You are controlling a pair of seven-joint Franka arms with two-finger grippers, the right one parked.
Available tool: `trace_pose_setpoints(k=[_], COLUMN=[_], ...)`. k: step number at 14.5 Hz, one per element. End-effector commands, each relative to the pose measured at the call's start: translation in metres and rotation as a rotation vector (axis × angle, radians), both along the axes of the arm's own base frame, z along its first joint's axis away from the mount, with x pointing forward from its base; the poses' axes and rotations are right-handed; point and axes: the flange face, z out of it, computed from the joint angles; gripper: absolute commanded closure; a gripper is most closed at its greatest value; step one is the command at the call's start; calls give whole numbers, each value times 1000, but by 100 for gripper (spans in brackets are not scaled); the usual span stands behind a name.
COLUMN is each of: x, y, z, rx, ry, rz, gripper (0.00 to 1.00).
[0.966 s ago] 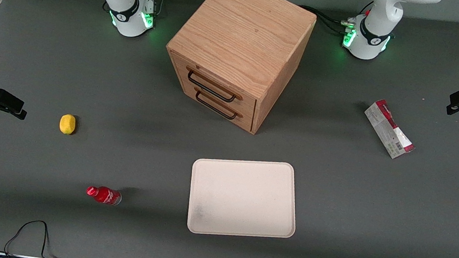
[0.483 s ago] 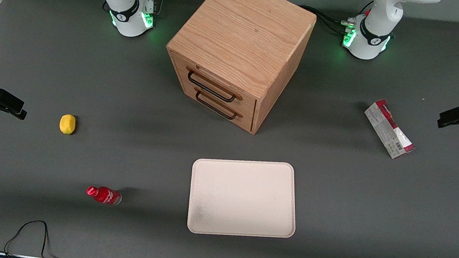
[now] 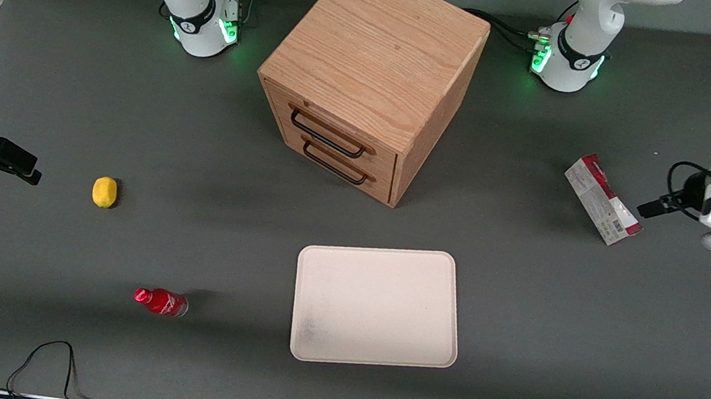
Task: Place red cookie box on tray
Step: 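Lower the left gripper onto the cookie box and close on it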
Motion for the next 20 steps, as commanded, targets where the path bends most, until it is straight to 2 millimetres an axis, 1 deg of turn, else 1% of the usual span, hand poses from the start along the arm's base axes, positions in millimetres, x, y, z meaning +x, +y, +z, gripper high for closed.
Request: trace_pose_setpoints(k=[1, 3, 5, 6, 7, 9, 10, 14, 15, 16, 17, 18, 19, 20], x=[-34, -42, -46, -48, -51, -53, -53, -49, -45, -37, -27, -10, 8, 27], y=[-11, -14, -18, -19, -20, -22, -23, -23, -24, -24, -22, -21, -21, -28], z=[-50, -87, -110, -119, -128, -133, -133, -128, -124, -115, -102, -81, -55, -28], rx=[9, 23, 33, 35, 37, 37, 36, 32, 31, 29, 26, 21, 16, 16], ry=[-56, -79, -46, -23, 4, 29, 49, 69, 59, 45, 56, 70, 78, 72], rz=[42, 53, 73, 73, 67, 65, 66, 45, 34, 17, 2, -28, -60, -91], gripper=[1, 2, 3, 6, 16, 65, 99, 100, 100, 100, 100, 100, 100, 100])
